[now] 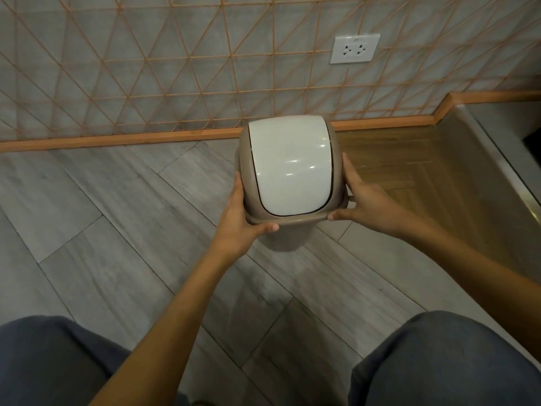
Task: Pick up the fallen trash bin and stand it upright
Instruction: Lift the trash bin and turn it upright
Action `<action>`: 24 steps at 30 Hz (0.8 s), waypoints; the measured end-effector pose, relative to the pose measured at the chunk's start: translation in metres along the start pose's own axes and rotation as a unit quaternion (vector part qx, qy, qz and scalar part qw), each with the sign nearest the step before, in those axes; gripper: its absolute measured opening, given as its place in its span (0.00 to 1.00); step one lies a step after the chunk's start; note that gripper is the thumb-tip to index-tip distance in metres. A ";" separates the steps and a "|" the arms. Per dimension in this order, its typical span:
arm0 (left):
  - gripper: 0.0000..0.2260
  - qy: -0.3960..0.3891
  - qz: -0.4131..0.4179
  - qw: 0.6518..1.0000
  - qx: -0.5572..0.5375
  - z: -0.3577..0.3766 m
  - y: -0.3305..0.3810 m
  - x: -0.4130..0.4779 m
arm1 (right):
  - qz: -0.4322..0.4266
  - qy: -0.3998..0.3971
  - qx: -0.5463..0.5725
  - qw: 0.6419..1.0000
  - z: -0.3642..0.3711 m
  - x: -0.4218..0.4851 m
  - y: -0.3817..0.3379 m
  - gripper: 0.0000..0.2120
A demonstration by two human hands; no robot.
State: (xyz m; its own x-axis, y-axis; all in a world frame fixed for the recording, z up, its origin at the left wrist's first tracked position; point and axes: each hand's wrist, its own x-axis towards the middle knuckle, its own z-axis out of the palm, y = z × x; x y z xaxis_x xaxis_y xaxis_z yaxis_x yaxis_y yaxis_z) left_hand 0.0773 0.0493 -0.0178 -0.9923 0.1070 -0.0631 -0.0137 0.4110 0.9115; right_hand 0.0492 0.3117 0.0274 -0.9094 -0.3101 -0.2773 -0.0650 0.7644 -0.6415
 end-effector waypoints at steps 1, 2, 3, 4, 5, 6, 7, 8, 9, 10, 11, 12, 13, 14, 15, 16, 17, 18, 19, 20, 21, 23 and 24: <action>0.55 -0.003 -0.002 1.000 -0.002 -0.001 -0.001 0.003 | 0.003 0.000 0.001 1.000 0.000 0.002 -0.001 0.59; 0.55 -0.005 -0.004 1.000 -0.002 -0.002 -0.001 0.007 | 0.005 0.000 0.004 1.000 0.000 0.005 -0.002 0.59; 0.55 -0.007 -0.001 1.000 -0.004 -0.003 -0.001 0.011 | 0.005 -0.001 0.008 1.000 -0.001 0.008 -0.003 0.59; 0.54 -0.009 0.001 1.000 -0.009 -0.005 -0.001 0.015 | 0.007 -0.002 0.012 1.000 -0.002 0.012 -0.005 0.59; 0.54 -0.012 0.002 1.000 -0.015 -0.006 -0.002 0.020 | 0.008 -0.002 0.011 1.000 -0.003 0.017 -0.006 0.58; 0.54 -0.016 0.001 1.000 -0.020 -0.008 -0.002 0.025 | 0.011 -0.002 0.007 1.000 -0.004 0.023 -0.007 0.58; 0.54 -0.020 0.001 1.000 -0.024 -0.010 -0.002 0.030 | 0.013 -0.001 0.001 1.000 -0.005 0.029 -0.007 0.58; 0.53 -0.022 -0.001 0.999 -0.025 -0.012 -0.002 0.036 | 0.013 -0.001 -0.003 1.000 -0.007 0.036 -0.008 0.58; 0.53 -0.024 -0.002 0.999 -0.026 -0.015 -0.002 0.043 | 0.012 -0.001 -0.005 1.000 -0.008 0.042 -0.010 0.58; 0.53 -0.025 -0.004 0.999 -0.027 -0.018 -0.003 0.049 | 0.011 0.001 -0.005 1.000 -0.010 0.049 -0.011 0.58; 0.53 -0.027 -0.002 0.999 -0.028 -0.020 -0.003 0.056 | 0.010 0.002 -0.005 1.000 -0.012 0.056 -0.012 0.58; 0.53 -0.030 -0.003 0.999 -0.029 -0.023 -0.004 0.063 | 0.009 0.003 -0.004 1.000 -0.014 0.063 -0.013 0.58; 0.53 -0.031 -0.004 0.999 -0.029 -0.026 -0.006 0.071 | 0.008 0.004 -0.003 1.000 -0.016 0.070 -0.014 0.58; 0.54 -0.031 -0.006 0.999 -0.030 -0.029 -0.007 0.078 | 0.008 0.006 -0.005 1.000 -0.018 0.077 -0.014 0.58; 0.54 -0.033 -0.007 0.999 -0.033 -0.031 -0.008 0.086 | 0.009 0.007 -0.006 1.000 -0.019 0.085 -0.014 0.58; 0.54 -0.035 -0.006 0.999 -0.035 -0.034 -0.008 0.094 | 0.012 0.007 -0.005 1.000 -0.020 0.094 -0.013 0.58; 0.54 -0.038 -0.006 0.999 -0.037 -0.036 -0.009 0.102 | 0.016 0.006 -0.002 1.000 -0.022 0.103 -0.013 0.58; 0.54 -0.040 -0.007 0.998 -0.039 -0.039 -0.009 0.108 | 0.020 0.007 0.002 1.000 -0.024 0.110 -0.011 0.58; 0.54 -0.042 -0.007 0.998 -0.041 -0.040 -0.009 0.115 | 0.022 0.009 0.004 1.000 -0.026 0.118 -0.010 0.59; 0.54 -0.042 -0.008 0.998 -0.041 -0.042 -0.009 0.122 | 0.020 0.011 0.005 1.000 -0.028 0.126 -0.010 0.59; 0.54 -0.044 -0.008 0.998 -0.042 -0.043 -0.008 0.128 | 0.016 0.013 0.008 1.000 -0.031 0.132 -0.010 0.59; 0.53 -0.048 -0.002 0.998 -0.040 -0.046 -0.006 0.143 | 0.011 0.025 0.019 0.999 -0.035 0.144 -0.011 0.58; 0.52 -0.051 0.002 0.998 -0.039 -0.048 -0.005 0.151 | 0.010 0.028 0.026 0.999 -0.037 0.151 -0.011 0.58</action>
State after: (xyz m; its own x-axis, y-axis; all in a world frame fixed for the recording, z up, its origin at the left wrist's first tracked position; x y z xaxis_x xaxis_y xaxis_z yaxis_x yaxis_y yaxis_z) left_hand -0.0781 0.0200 -0.0128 -0.9746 0.2020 -0.0962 -0.0225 0.3391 0.9405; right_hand -0.1025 0.2782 0.0192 -0.9316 -0.2625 -0.2514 -0.0268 0.7395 -0.6726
